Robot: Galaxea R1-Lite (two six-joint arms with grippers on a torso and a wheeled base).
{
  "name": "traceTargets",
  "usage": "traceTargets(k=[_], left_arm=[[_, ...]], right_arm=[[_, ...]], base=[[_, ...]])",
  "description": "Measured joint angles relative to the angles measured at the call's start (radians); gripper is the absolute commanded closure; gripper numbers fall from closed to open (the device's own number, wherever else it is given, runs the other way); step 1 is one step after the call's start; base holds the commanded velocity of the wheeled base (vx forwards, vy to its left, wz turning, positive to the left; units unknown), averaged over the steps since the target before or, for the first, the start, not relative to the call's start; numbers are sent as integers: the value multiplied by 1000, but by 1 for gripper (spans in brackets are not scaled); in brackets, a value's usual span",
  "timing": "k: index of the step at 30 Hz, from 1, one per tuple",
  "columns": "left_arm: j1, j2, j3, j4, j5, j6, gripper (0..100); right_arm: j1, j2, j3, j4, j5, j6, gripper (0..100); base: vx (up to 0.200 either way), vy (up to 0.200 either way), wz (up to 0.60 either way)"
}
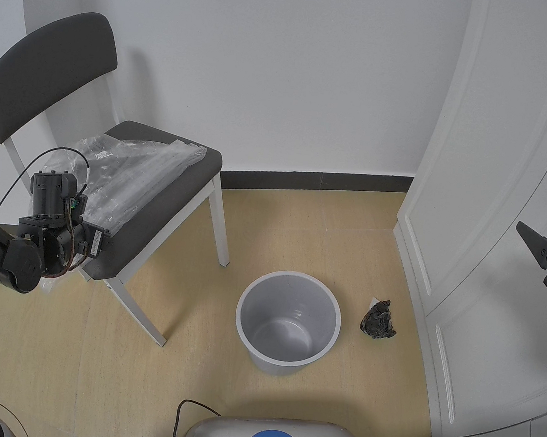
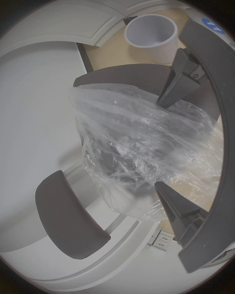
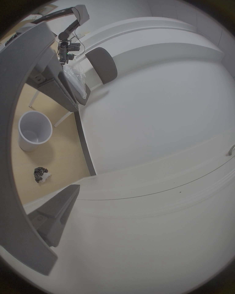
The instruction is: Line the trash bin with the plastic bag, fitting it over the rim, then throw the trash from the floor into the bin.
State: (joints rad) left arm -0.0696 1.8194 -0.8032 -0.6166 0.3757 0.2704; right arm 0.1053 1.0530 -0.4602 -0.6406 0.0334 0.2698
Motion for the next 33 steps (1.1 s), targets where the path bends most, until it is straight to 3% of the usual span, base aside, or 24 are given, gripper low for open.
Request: traceTargets(k=[21, 33], left_arm=[[51, -80, -65, 55, -1, 2, 0], [42, -47, -41, 40, -1, 5, 0]], right_arm=[[0, -3, 0, 0, 0, -1, 0], [0, -5, 1, 0, 0, -1, 0]], base=[[0, 0, 0], [0, 0, 0]])
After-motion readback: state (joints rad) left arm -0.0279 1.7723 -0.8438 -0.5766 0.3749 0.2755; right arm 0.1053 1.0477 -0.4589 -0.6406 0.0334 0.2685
